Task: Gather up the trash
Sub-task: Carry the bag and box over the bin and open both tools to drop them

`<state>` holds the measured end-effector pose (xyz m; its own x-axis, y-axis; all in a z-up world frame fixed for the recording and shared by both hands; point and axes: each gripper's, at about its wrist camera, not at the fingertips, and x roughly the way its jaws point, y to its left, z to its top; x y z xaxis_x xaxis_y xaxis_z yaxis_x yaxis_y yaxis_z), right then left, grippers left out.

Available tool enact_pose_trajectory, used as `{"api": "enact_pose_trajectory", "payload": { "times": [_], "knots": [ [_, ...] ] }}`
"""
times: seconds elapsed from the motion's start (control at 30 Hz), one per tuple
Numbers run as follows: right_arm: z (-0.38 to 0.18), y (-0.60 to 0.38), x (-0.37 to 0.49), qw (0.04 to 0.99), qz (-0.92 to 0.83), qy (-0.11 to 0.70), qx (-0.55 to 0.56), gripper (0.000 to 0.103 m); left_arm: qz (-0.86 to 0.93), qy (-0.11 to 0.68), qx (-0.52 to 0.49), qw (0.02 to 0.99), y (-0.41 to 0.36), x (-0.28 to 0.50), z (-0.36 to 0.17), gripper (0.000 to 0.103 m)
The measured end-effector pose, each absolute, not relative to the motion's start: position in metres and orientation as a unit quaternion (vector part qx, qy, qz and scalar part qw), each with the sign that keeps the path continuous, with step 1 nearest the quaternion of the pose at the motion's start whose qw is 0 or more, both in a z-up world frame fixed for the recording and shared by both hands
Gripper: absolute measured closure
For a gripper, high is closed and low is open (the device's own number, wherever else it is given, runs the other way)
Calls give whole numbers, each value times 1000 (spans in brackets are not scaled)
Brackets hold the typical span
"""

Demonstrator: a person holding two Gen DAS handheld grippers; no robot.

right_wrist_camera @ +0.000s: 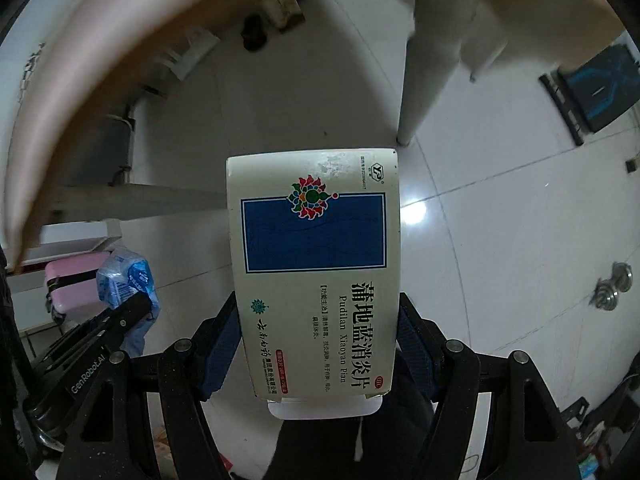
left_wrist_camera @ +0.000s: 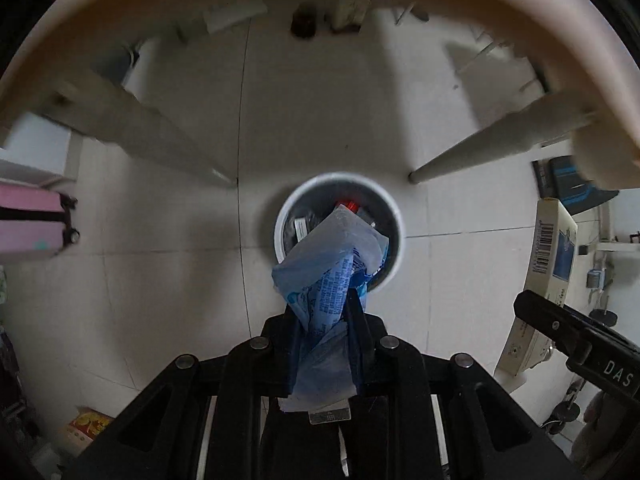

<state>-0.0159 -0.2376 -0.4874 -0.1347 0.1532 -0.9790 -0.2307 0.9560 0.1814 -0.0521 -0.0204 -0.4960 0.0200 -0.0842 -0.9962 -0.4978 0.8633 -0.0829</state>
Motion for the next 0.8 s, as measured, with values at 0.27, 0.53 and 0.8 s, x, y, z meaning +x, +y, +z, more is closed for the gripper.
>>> {"api": "enact_pose_trajectory", "payload": {
  "times": [0.27, 0.53, 0.8],
  "knots": [
    [-621, -236, -8, 625, 146, 767, -6, 29, 137, 703, -258, 649, -7, -37, -620, 81],
    [-700, -226, 16, 601, 153, 784, 19, 28, 112, 692, -323, 635, 10, -23, -664, 36],
    [-726, -222, 17, 578, 182, 794, 49, 3, 141, 684, -299, 650, 18, -38, -652, 0]
  ]
}}
